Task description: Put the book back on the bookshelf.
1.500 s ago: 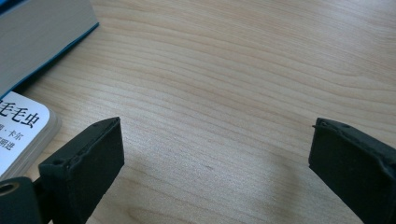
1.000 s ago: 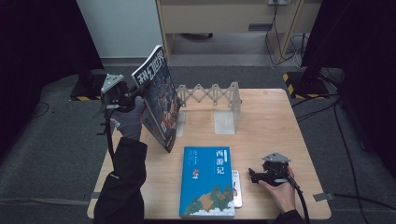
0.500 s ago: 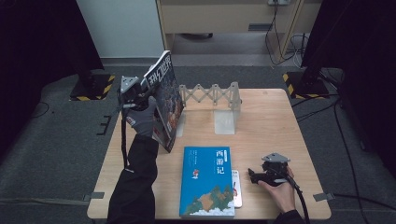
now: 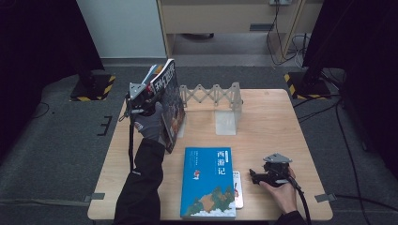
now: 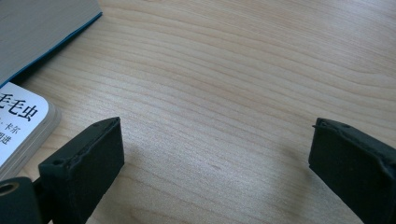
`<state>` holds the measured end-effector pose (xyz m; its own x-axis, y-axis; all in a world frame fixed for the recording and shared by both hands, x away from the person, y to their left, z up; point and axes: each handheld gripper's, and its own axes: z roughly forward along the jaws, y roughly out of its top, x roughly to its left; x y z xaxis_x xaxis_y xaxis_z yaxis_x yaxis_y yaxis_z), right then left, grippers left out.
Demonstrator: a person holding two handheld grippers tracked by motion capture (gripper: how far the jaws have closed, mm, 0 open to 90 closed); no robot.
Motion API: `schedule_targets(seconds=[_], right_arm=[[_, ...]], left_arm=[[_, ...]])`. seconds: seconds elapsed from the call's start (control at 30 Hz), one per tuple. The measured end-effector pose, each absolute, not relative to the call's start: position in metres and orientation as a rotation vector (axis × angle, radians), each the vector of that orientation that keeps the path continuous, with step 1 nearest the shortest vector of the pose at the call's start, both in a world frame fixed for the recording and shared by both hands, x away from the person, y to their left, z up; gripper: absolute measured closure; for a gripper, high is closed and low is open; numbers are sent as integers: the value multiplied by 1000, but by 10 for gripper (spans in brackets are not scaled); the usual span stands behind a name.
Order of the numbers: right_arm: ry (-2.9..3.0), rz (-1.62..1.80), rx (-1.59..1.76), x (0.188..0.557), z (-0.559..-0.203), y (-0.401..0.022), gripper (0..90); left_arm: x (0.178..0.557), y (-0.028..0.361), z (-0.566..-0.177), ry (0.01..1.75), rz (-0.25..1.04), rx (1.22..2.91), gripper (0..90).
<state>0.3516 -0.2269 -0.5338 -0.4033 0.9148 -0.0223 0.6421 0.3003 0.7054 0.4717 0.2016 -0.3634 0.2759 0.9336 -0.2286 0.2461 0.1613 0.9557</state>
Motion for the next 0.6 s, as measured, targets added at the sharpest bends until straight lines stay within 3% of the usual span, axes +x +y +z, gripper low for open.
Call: schedule_targets(seconds=[0.6], right_arm=[[2148,865,1382,351,-535,-225,41]], left_arm=[[462,206,-381,1214,732,1391,817]])
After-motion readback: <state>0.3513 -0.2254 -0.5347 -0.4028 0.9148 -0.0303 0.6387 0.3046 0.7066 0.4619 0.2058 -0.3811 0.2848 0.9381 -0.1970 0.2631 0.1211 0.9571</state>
